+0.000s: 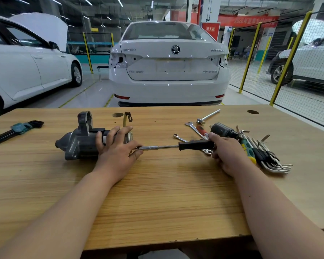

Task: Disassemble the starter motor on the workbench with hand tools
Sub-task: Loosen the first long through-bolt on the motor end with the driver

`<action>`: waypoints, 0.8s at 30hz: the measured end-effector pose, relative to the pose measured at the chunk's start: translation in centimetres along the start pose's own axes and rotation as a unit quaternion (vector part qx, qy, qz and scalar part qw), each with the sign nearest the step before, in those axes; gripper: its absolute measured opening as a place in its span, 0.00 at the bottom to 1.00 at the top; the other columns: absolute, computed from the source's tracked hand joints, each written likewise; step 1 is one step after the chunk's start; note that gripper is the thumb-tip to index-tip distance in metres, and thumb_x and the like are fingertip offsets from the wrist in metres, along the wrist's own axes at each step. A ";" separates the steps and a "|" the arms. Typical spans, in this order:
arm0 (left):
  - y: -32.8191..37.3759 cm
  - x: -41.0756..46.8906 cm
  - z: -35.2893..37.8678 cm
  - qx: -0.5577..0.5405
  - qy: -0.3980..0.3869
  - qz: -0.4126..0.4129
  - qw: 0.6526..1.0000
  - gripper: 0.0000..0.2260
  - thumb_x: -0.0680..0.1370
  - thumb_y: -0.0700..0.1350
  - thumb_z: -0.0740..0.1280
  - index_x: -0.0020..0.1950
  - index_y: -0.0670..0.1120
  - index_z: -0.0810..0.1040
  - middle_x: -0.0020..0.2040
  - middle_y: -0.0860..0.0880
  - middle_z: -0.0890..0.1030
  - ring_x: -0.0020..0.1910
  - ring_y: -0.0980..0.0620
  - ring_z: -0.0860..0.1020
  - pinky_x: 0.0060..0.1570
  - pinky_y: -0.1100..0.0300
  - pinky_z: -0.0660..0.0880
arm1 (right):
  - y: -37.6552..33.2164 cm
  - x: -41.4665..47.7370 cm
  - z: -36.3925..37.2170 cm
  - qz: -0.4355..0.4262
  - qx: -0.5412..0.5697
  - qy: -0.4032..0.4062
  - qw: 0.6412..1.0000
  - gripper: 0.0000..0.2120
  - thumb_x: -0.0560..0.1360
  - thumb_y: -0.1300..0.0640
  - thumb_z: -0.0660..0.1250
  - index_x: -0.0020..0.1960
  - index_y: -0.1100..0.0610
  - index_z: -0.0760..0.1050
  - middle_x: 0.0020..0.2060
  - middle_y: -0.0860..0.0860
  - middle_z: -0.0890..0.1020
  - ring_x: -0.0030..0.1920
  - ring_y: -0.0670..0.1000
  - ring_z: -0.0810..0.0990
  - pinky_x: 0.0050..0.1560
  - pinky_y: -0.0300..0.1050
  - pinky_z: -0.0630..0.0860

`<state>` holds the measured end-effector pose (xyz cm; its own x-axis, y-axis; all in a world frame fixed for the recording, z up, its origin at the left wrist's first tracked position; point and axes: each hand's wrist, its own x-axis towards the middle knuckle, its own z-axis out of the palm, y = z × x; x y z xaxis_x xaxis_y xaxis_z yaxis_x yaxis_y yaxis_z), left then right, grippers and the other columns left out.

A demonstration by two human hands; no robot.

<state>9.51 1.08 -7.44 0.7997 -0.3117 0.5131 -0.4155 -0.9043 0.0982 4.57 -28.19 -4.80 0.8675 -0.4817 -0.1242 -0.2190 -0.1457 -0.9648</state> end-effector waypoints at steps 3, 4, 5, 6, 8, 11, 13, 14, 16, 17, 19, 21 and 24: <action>-0.1 -0.1 0.0 0.001 0.024 0.011 1.000 0.10 0.78 0.60 0.60 0.55 0.63 0.78 0.74 0.55 0.59 0.73 0.52 0.45 0.66 0.50 0.28 | -0.1 0.0 0.2 -0.024 -0.003 -0.016 1.000 0.13 0.78 0.46 0.67 0.46 0.54 0.82 0.36 0.53 0.77 0.34 0.50 0.74 0.39 0.46 0.71; -0.1 -0.2 0.0 0.003 0.032 0.015 0.999 0.09 0.77 0.60 0.62 0.54 0.63 0.78 0.73 0.54 0.61 0.73 0.52 0.47 0.66 0.50 0.29 | 0.0 0.0 0.2 -0.031 -0.006 -0.020 0.999 0.12 0.78 0.47 0.67 0.46 0.54 0.82 0.37 0.54 0.78 0.34 0.50 0.75 0.39 0.46 0.71; -0.1 -0.2 -0.1 0.006 0.038 0.017 0.999 0.09 0.77 0.60 0.63 0.53 0.62 0.79 0.72 0.54 0.63 0.72 0.51 0.49 0.67 0.49 0.31 | 0.1 0.0 0.2 -0.035 -0.008 -0.024 0.999 0.11 0.78 0.47 0.67 0.47 0.54 0.82 0.38 0.54 0.78 0.35 0.50 0.75 0.38 0.46 0.71; 0.0 -0.1 -0.1 0.010 0.044 0.020 0.999 0.08 0.76 0.60 0.64 0.52 0.62 0.79 0.71 0.53 0.65 0.72 0.50 0.51 0.68 0.49 0.34 | 0.1 0.1 0.2 -0.037 -0.009 -0.029 0.999 0.10 0.78 0.48 0.67 0.48 0.54 0.81 0.40 0.54 0.79 0.35 0.50 0.76 0.38 0.46 0.71; 0.1 -0.2 -0.3 0.021 0.044 0.022 0.999 0.08 0.75 0.60 0.66 0.50 0.61 0.79 0.69 0.53 0.66 0.70 0.48 0.54 0.68 0.48 0.39 | 0.3 0.1 0.1 -0.037 -0.009 -0.041 0.998 0.09 0.79 0.48 0.67 0.50 0.53 0.81 0.42 0.55 0.80 0.36 0.50 0.77 0.37 0.45 0.72; 0.2 -0.2 -0.5 0.035 0.051 0.014 0.998 0.11 0.72 0.61 0.68 0.51 0.59 0.78 0.66 0.52 0.69 0.67 0.49 0.57 0.67 0.48 0.43 | 0.2 0.1 0.2 -0.046 -0.003 -0.052 0.998 0.07 0.79 0.51 0.67 0.50 0.53 0.79 0.43 0.57 0.81 0.36 0.51 0.78 0.38 0.46 0.74; 0.3 -0.3 -0.6 0.045 0.074 0.022 0.996 0.17 0.68 0.60 0.72 0.53 0.55 0.77 0.61 0.51 0.72 0.62 0.48 0.61 0.66 0.50 0.47 | 0.2 -0.1 0.2 -0.050 -0.001 -0.052 0.997 0.06 0.79 0.52 0.66 0.50 0.54 0.79 0.41 0.56 0.81 0.34 0.50 0.77 0.36 0.45 0.74; 0.4 -0.3 -0.6 0.052 0.084 0.031 0.995 0.21 0.66 0.60 0.73 0.55 0.54 0.75 0.59 0.51 0.72 0.59 0.47 0.63 0.65 0.50 0.49 | 0.2 -0.2 0.4 -0.054 -0.017 -0.052 0.997 0.06 0.79 0.51 0.66 0.50 0.54 0.78 0.39 0.55 0.80 0.33 0.50 0.77 0.34 0.44 0.73; 0.5 -0.4 -0.8 0.065 0.111 0.045 0.991 0.31 0.61 0.61 0.76 0.59 0.52 0.71 0.56 0.49 0.69 0.55 0.46 0.64 0.63 0.51 0.52 | 0.3 -0.3 0.5 -0.078 -0.084 -0.050 0.992 0.08 0.79 0.49 0.66 0.50 0.54 0.77 0.36 0.53 0.79 0.30 0.48 0.76 0.29 0.41 0.71; 0.6 -0.4 -0.9 0.066 0.126 0.048 0.989 0.36 0.58 0.61 0.78 0.60 0.51 0.70 0.55 0.48 0.68 0.54 0.44 0.65 0.62 0.50 0.53 | 0.3 -0.4 0.5 -0.090 -0.107 -0.049 0.989 0.09 0.79 0.48 0.66 0.51 0.53 0.76 0.35 0.53 0.78 0.29 0.48 0.75 0.27 0.40 0.71; 0.6 -0.5 -1.0 0.061 0.160 0.052 0.984 0.42 0.53 0.61 0.80 0.62 0.49 0.68 0.56 0.44 0.67 0.55 0.41 0.64 0.62 0.50 0.54 | 0.2 -0.5 0.4 -0.104 -0.100 -0.057 0.988 0.09 0.78 0.47 0.67 0.51 0.53 0.75 0.34 0.53 0.79 0.26 0.47 0.75 0.26 0.40 0.71; 0.5 -0.6 -0.9 0.049 0.185 0.052 0.980 0.44 0.54 0.62 0.79 0.63 0.46 0.66 0.58 0.42 0.65 0.57 0.39 0.63 0.63 0.47 0.54 | 0.1 -0.5 0.3 -0.102 -0.064 -0.061 0.991 0.09 0.79 0.49 0.67 0.51 0.55 0.75 0.33 0.53 0.78 0.24 0.47 0.74 0.25 0.41 0.71; 0.6 -0.6 -0.8 0.018 0.217 0.039 0.975 0.38 0.62 0.66 0.67 0.61 0.43 0.62 0.60 0.42 0.62 0.60 0.38 0.62 0.65 0.43 0.56 | -0.1 -0.5 0.2 -0.077 0.030 -0.034 0.996 0.08 0.79 0.52 0.66 0.50 0.58 0.75 0.34 0.54 0.77 0.22 0.45 0.71 0.22 0.40 0.68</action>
<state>8.43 1.00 -7.03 0.5040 -0.2333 0.8316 -0.4458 -0.8949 0.0191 4.28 -27.78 -4.73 0.9170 -0.3986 0.0125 -0.0558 -0.1594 -0.9856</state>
